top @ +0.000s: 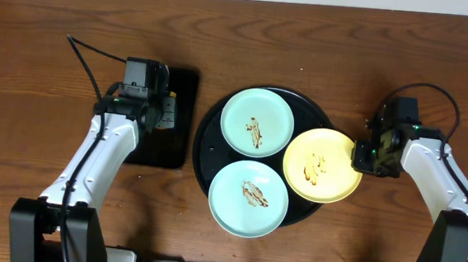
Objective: Clean dirty plates on tray and stack at the side
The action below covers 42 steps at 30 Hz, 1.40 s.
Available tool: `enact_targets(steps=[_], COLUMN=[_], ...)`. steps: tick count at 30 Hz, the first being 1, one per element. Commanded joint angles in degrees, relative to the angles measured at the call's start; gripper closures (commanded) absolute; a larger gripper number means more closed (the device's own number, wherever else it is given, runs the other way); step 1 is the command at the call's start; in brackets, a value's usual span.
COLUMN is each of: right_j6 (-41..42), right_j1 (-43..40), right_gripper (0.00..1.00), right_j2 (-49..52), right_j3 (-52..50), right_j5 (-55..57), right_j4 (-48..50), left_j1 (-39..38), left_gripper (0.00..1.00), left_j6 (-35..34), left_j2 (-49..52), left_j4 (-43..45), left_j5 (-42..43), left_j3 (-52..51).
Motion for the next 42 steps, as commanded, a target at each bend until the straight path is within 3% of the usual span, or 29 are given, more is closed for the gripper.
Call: enact_targets(steps=[1,6,35,42], right_j6=[-0.2,-0.2,-0.2,-0.2], right_j1=[-0.2,-0.2,-0.2,-0.2], right_gripper=[0.84,0.99,0.99,0.99], right_j2=[0.3,0.3,0.3,0.3], right_j3=[1.0,1.0,0.9,0.9], right_j5=[-0.5,-0.5,-3.3,-3.3], right_j4=[0.1,0.1,0.7,0.5], left_j1=[0.2,0.2,0.2,-0.4], left_gripper=[0.92,0.92,0.93,0.92], left_j6=[-1.6,-1.6,-1.6,-1.5], left_j2=[-0.3,-0.3,-0.3,-2.6], left_j4=[-0.1,-0.1,0.1,1.3], left_j5=[0.4,2.1,2.1,6.5], left_j3=[1.4,1.4,1.4,2.1])
